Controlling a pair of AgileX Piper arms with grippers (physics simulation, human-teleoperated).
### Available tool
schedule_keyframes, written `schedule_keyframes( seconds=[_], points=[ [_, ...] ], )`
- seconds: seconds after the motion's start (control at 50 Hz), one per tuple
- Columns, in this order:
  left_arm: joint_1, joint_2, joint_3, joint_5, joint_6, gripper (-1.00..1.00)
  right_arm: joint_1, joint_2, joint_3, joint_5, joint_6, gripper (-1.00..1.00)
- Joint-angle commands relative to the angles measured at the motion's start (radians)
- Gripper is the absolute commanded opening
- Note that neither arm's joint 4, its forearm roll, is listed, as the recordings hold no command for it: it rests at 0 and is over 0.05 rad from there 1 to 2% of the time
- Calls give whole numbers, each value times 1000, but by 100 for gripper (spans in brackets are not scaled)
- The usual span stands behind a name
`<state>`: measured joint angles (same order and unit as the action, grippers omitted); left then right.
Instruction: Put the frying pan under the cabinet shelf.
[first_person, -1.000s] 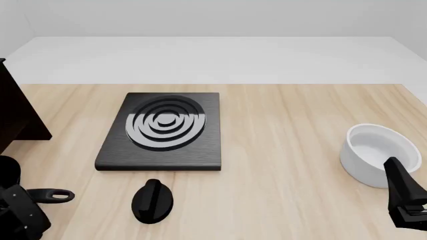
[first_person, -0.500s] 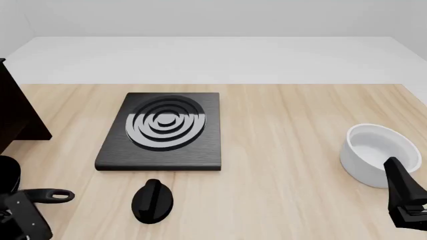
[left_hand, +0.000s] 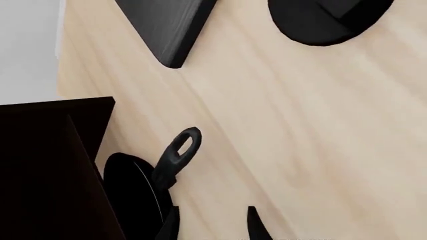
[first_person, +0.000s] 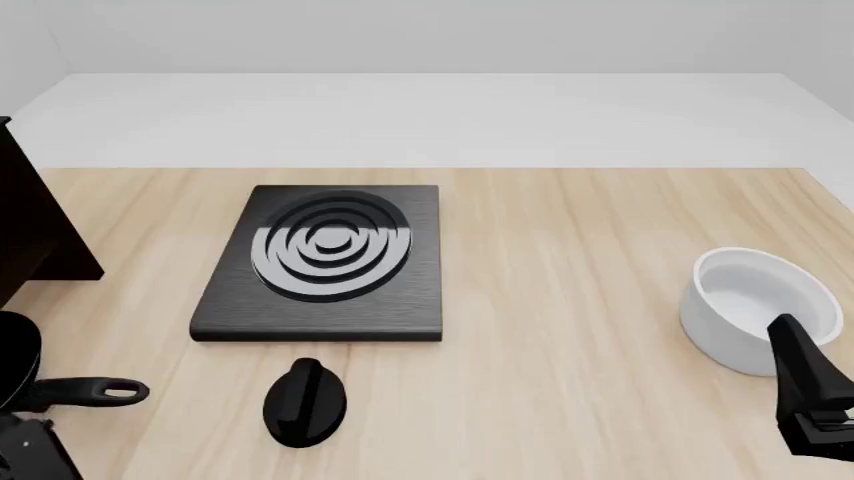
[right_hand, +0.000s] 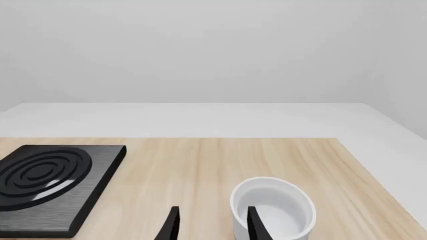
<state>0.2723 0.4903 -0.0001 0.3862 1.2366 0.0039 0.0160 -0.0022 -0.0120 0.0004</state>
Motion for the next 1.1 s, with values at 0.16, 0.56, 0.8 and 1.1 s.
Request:
schedule_keyframes(
  seconds=[0.16,0.56,0.8,1.1],
  points=[
    [-63,-110,-1,61,-28,100,0,0,0,0,0,100],
    [-114,-122,-96,61,-27,100,0,0,0,0,0,100],
    [-142,-125,-181,88,-22,100,0,0,0,0,0,100],
    [-170,-107,-236,98,-20,100,0,0,0,0,0,100]
  ],
)
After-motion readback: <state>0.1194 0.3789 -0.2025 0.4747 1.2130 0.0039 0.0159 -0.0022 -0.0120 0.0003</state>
